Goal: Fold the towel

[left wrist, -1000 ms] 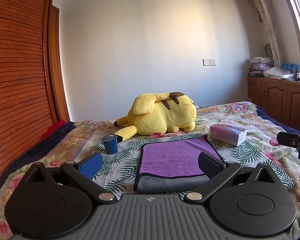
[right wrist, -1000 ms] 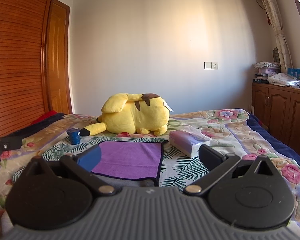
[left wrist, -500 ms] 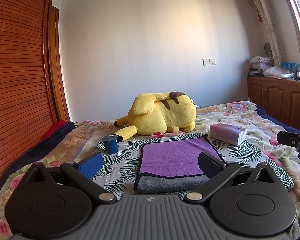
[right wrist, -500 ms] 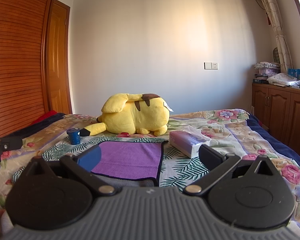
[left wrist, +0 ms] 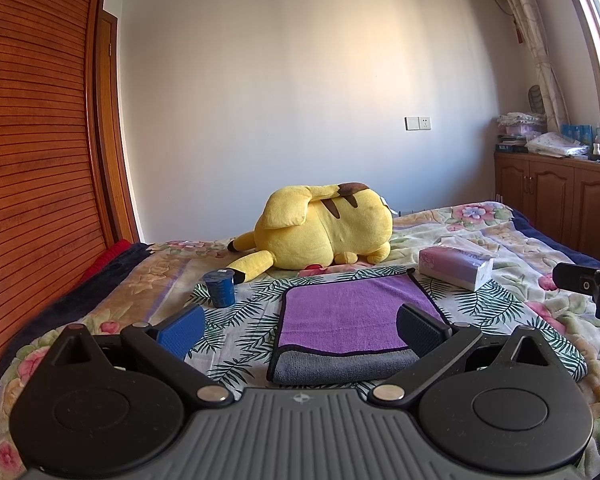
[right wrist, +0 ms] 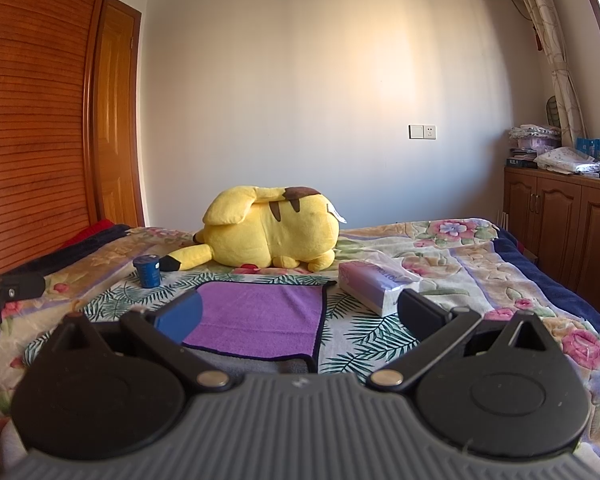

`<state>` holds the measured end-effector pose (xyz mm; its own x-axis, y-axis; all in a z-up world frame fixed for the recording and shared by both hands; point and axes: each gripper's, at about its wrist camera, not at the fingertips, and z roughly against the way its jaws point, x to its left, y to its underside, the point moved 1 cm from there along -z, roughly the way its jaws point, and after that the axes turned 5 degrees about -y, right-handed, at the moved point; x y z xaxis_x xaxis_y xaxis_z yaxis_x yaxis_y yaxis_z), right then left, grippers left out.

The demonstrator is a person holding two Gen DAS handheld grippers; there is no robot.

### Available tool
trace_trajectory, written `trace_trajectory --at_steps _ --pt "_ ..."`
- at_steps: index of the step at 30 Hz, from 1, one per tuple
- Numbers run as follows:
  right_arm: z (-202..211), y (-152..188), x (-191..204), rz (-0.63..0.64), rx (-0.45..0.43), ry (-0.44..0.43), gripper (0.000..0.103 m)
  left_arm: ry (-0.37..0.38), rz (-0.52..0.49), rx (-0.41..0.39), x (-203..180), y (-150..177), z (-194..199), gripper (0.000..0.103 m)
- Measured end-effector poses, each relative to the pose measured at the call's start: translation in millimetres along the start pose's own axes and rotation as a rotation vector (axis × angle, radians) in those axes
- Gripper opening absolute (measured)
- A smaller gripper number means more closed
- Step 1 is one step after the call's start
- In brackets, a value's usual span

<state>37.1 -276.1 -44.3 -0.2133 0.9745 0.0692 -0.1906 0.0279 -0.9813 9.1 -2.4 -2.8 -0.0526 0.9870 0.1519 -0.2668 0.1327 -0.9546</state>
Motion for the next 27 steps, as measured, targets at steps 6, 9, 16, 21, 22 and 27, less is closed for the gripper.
trace_trajectory --at_steps 6,9,16,21,22,27 --pt "-0.3 0.1 1.6 0.001 0.000 0.001 0.103 0.001 0.000 0.000 -0.1 0.2 0.0 0.103" --pt "-0.2 0.1 1.1 0.000 0.000 0.001 0.103 0.000 0.000 0.001 -0.1 0.2 -0.1 0.103" --pt "-0.9 0.7 0.4 0.001 0.005 0.001 0.103 0.000 -0.009 0.020 -3.3 5.1 -0.3 0.103" --pt "-5.6 4.3 0.8 0.009 0.027 0.001 0.103 0.003 -0.019 0.059 -4.3 8.1 -5.4 0.103" --pt "-7.1 5.0 0.9 0.011 0.034 0.001 0.103 0.003 -0.023 0.066 -4.8 8.9 -6.4 0.103" --pt "-16.0 7.7 4.8 0.018 0.082 -0.002 0.103 0.002 -0.037 0.107 -6.4 12.7 -12.5 0.103"
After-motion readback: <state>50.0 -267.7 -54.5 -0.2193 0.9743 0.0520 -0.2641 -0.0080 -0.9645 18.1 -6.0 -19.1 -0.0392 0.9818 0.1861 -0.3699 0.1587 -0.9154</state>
